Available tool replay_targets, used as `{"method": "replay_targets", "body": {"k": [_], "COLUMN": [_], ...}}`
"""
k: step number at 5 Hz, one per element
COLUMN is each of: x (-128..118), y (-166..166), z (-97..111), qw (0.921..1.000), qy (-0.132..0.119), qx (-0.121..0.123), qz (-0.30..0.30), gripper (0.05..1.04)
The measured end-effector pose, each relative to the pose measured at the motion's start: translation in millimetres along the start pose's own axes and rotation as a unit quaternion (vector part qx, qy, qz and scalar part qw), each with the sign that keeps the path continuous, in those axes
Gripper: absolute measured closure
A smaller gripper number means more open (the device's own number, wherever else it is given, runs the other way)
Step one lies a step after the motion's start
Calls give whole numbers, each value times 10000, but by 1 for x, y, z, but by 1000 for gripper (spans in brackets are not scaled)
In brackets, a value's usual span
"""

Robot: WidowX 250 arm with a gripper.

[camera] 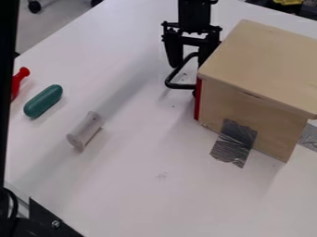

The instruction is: Close the drawer

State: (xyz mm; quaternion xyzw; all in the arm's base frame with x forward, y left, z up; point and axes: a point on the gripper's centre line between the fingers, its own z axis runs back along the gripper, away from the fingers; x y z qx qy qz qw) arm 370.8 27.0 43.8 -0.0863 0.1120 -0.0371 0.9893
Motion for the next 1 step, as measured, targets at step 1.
{"method": "replay_targets", "body": {"k": [1], "x": [-3], "y": [23], "z": [2], "qw": [9980], "qy": [39], "qx": [521], "qz": [355], "gripper": [84]}}
